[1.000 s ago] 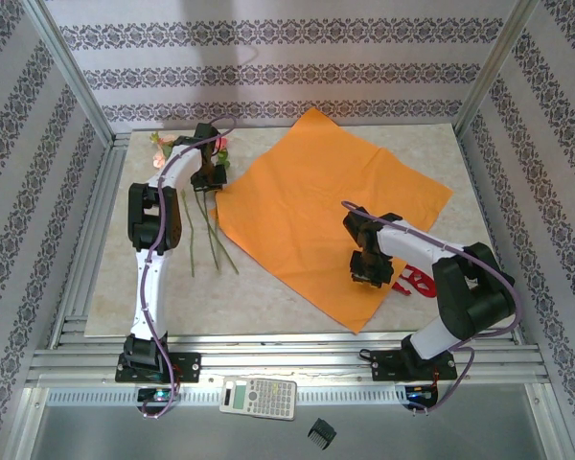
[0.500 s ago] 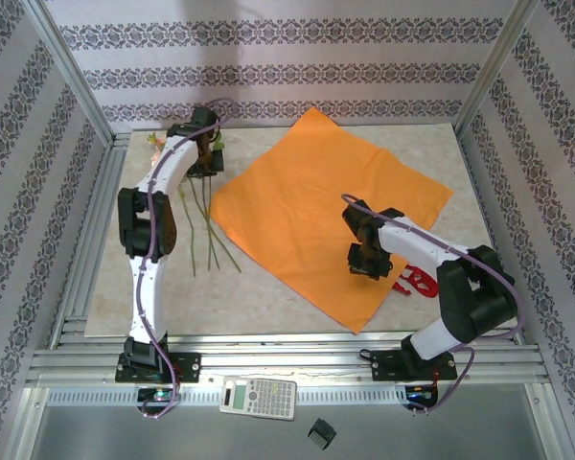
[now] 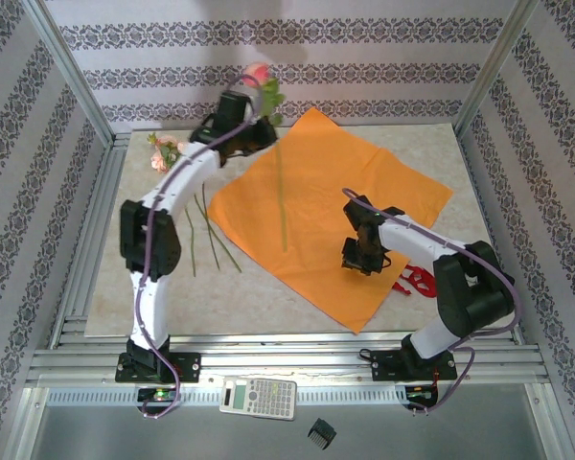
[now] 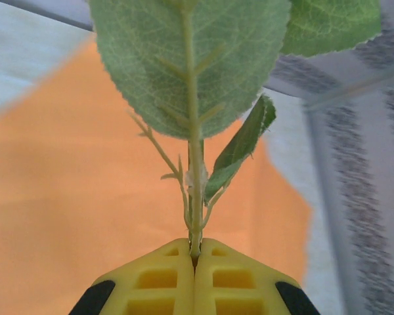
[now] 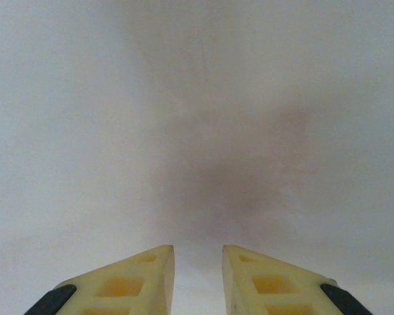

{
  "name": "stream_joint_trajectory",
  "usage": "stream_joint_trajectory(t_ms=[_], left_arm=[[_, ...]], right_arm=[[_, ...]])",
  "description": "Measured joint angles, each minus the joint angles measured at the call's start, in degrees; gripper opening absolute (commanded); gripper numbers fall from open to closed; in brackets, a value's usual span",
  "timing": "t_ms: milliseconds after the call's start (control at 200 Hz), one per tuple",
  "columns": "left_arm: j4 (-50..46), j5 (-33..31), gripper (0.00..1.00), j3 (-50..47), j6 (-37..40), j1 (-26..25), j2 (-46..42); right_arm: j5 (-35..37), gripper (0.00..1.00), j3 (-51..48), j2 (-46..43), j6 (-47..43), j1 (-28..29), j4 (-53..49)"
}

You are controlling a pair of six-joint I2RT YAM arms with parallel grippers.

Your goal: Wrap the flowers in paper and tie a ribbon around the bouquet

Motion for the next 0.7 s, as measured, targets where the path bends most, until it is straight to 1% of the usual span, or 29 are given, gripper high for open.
stream_joint_trajectory(t_ms=[80,120,170,250,365,375,420,495,505,525,540,550,580,644,699], left_arm=[[11.2,2.6,0.00,0.0,-5.7,-2.6,6.3],[14.5,3.3,0.00,0.4,-7.8,-3.2,8.9],[19.7,4.1,0.00,2.5,-10.6,-3.9,14.5],[23.7,4.7,0.00,7.1,-13.3,-4.2,22.3],[24.3,5.3,0.00,14.9,-15.3,-4.2,30.8],[24.3,5.4,0.02,15.5,-15.4,-4.2,31.4],[24.2,5.5,0.19,18.2,-15.5,-4.2,33.6],[22.7,5.7,0.43,22.9,-15.8,-4.2,36.3],[22.4,5.7,0.51,23.7,-15.9,-4.2,36.6],[22.1,5.8,0.63,24.5,-15.6,-4.2,37.0],[21.3,5.9,0.70,25.9,-15.8,-4.2,37.4],[21.0,6.0,0.72,26.4,-15.7,-4.2,37.5],[19.6,6.3,0.75,28.0,-15.6,-4.2,37.7],[16.9,6.5,0.75,29.9,-15.5,-4.2,37.2],[14.2,6.5,0.72,28.4,-15.2,-4.3,35.0]], right_arm=[[-1.0,0.28,-0.6,-2.7,0.0,-1.3,0.1],[-1.3,0.28,-0.9,-4.5,0.0,-1.9,0.0],[-1.7,0.28,-1.3,-6.8,0.0,-2.5,0.0],[-2.1,0.29,-2.1,-10.4,0.0,-3.2,-0.4],[-2.5,0.30,-3.8,-14.3,0.0,-3.8,-1.2],[-2.5,0.30,-4.0,-14.6,0.0,-3.8,-1.3],[-2.7,0.31,-4.9,-15.8,0.0,-4.0,-1.7],[-3.0,0.33,-6.3,-17.3,0.0,-4.3,-2.2],[-3.0,0.33,-6.4,-17.5,0.0,-4.3,-2.3],[-3.1,0.33,-6.7,-17.6,0.0,-4.3,-2.3],[-3.1,0.34,-7.0,-17.7,0.0,-4.4,-2.4],[-3.2,0.34,-7.1,-17.8,0.0,-4.5,-2.4],[-3.4,0.35,-7.5,-17.8,-0.1,-4.6,-2.5],[-3.6,0.36,-8.0,-17.8,-0.3,-5.1,-2.7],[-3.6,0.36,-8.0,-17.6,-0.6,-5.8,-2.8]])
